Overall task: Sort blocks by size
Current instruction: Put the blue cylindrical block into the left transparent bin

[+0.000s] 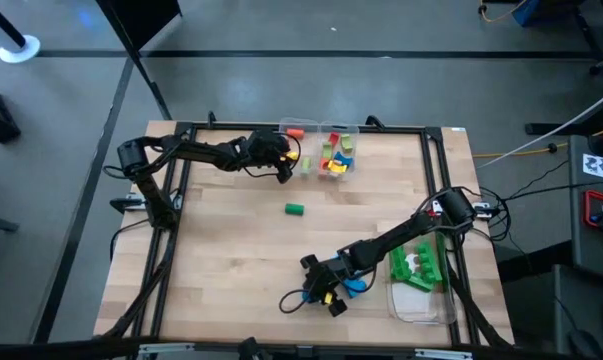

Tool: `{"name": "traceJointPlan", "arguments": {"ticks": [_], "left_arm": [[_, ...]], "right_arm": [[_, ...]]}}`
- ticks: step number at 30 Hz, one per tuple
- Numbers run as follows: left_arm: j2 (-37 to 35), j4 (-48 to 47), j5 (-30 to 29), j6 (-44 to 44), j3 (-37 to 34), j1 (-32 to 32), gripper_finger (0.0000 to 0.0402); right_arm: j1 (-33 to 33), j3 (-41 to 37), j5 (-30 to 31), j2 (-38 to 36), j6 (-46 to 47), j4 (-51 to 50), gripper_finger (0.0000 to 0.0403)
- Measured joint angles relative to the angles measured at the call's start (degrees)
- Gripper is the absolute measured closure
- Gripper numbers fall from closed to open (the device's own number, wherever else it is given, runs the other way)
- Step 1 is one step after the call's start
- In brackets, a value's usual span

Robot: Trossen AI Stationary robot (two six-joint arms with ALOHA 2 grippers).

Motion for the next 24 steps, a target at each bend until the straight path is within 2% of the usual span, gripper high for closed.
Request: {"name": "traceJointPlan", "arguments": {"ticks": [5,13,24], "left_arm": [[-0.9,-0.3,0.0,1.1,0.0,0.0,0.0196],[-5.9,-1.1,0.0,1.8,0.0,0.0,0.0196],[-17.5,-11.5,0.0,2.0,0.0,0.1,0.0196]], "right_arm": [[-0.5,0.0,0.3,-0.1,-1.7,-0.1,0.0272],[-3.4,0.0,0.4,-0.1,-5.8,-0.1,0.0267],[-9.4,0.0,0.5,-0.3,-14.7,1.4,0.0267]]}}
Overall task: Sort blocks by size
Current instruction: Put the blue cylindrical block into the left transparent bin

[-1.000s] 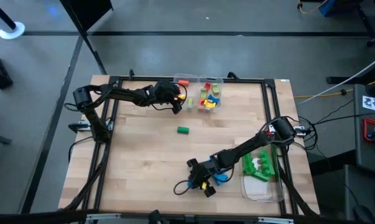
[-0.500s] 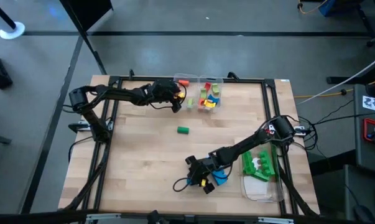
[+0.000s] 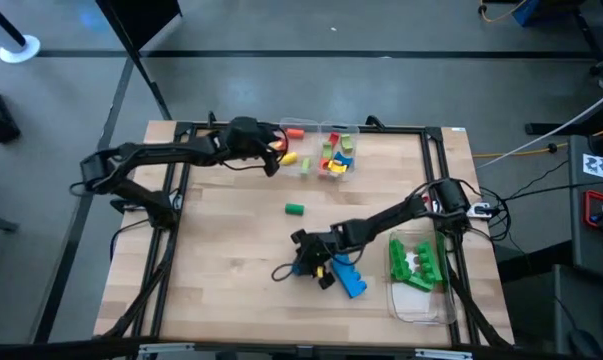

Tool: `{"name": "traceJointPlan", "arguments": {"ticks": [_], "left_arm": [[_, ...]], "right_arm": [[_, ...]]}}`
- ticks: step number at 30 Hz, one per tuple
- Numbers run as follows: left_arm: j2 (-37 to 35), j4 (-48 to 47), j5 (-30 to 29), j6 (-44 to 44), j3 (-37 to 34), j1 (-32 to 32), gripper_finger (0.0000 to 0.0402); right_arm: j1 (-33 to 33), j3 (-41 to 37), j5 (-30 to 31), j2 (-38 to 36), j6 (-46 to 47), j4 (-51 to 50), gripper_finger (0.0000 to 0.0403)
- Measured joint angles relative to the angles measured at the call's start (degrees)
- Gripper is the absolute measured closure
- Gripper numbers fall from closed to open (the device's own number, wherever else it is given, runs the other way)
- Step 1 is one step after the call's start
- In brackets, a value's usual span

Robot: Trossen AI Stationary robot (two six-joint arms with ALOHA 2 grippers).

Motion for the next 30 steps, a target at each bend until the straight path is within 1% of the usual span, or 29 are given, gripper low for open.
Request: {"name": "traceJointPlan", "arguments": {"ticks": [4,12,15,19,21,25,30], "left_arm": [[-4.5,-4.1,0.0,0.0,0.0,0.0,0.0196],[-11.3,-11.9,0.0,0.0,0.0,0.0,0.0196],[-12.8,-15.0,0.0,0.0,0.0,0.0,0.0196],[-13.9,-19.5,0.0,0.0,0.0,0.0,0.0196],[-14.1,-21.2,0.0,0.0,0.0,0.0,0.0196],[-14.1,-23.6,0.0,0.0,0.0,0.0,0.0196],[-14.1,-24.7,0.0,0.0,0.0,0.0,0.0196]], "right_arm": [[-2.8,0.1,0.0,-0.8,-2.4,0.2,0.0267],[-9.0,4.6,0.6,-0.9,-8.1,-0.4,0.0267],[-11.7,7.4,4.0,-0.9,-10.2,-0.4,0.0267],[-15.3,11.5,10.4,-0.9,-13.7,-0.3,0.0267],[-17.3,13.8,12.3,-0.9,-14.5,-1.4,0.0267],[-21.4,18.6,15.2,-0.9,-15.4,-8.3,0.0267],[-26.5,21.8,20.7,-0.9,-15.4,-15.3,0.0267]]}}
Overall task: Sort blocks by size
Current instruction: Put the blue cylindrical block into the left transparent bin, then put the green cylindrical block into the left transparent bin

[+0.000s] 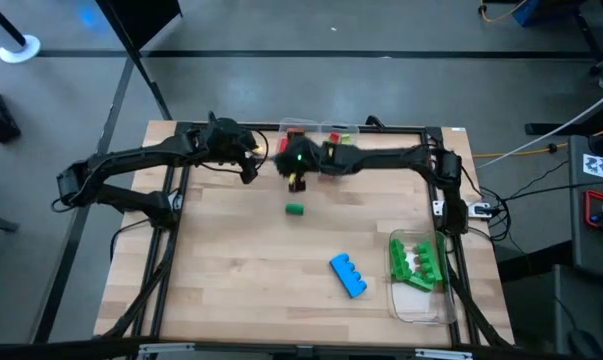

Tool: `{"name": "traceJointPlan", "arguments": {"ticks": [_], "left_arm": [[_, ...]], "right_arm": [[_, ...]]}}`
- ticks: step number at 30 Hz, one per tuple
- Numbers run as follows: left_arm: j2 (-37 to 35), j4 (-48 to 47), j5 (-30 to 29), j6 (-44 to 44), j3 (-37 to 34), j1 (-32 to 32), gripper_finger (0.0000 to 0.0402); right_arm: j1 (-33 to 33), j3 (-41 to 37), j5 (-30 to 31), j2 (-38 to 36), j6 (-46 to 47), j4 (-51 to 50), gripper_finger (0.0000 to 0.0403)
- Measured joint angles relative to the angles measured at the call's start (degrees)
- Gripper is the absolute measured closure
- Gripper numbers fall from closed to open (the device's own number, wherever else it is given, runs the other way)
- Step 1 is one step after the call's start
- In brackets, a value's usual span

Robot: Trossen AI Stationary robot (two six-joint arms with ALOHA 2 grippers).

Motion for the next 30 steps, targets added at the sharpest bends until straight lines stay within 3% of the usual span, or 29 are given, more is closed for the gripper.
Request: {"name": "traceJointPlan", "arguments": {"ticks": [10,19,24,30], "left_arm": [[0.0,1.7,-0.1,-0.8,-1.8,-0.4,0.0196],[0.0,5.1,0.3,-0.7,-6.4,-3.1,0.0196],[0.0,10.7,4.1,0.0,-9.7,-5.2,0.0196],[1.4,23.7,10.7,0.9,-14.6,-8.4,0.0196]], "right_arm": [[-8.3,0.2,0.5,0.4,5.7,-4.2,0.0264],[-9.8,0.2,-0.5,0.4,9.6,-4.8,0.022],[-9.8,0.2,-0.1,0.5,9.6,-4.7,0.0202],[-9.7,0.1,0.3,-0.5,10.0,-8.2,0.0197]]}}
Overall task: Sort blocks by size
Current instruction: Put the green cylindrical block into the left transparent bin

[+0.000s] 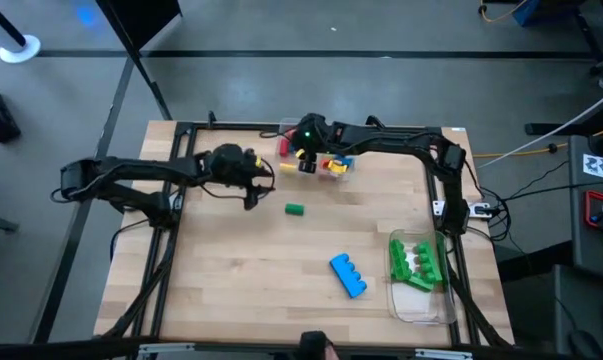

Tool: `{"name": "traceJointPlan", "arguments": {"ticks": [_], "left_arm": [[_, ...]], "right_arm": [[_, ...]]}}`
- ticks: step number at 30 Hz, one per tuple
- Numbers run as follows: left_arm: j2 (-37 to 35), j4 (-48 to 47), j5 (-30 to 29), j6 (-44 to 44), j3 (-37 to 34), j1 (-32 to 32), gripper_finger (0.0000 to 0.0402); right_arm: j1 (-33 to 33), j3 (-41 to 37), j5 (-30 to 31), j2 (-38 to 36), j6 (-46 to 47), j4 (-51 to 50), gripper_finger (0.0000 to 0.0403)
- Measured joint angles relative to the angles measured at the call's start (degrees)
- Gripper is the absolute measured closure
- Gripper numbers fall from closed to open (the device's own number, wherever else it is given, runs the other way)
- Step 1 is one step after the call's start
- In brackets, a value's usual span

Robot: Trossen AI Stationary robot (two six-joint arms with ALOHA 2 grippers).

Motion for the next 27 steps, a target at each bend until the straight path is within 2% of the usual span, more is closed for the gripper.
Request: {"name": "traceJointPlan", "arguments": {"ticks": [3,8,13,21,27], "left_arm": [[2.5,6.1,2.5,0.9,-1.9,-2.0,0.0196],[7.9,10.2,2.7,4.8,-2.0,-4.6,0.0196],[14.7,17.7,2.7,4.9,-2.0,-5.8,0.0196],[23.6,24.2,2.6,6.4,-1.9,-5.9,0.0196],[28.3,25.0,2.6,6.6,-0.7,-5.9,0.0196]], "right_arm": [[0.3,0.0,0.1,-3.0,1.7,-4.3,0.0197],[1.2,0.0,-0.8,-8.5,7.8,-12.1,0.0196],[3.1,0.1,-2.5,-13.7,12.2,-16.5,0.0196],[8.4,0.1,-5.5,-17.1,15.7,-22.0,0.0196],[13.1,0.1,-9.8,-17.3,20.9,-28.5,0.0196]]}}
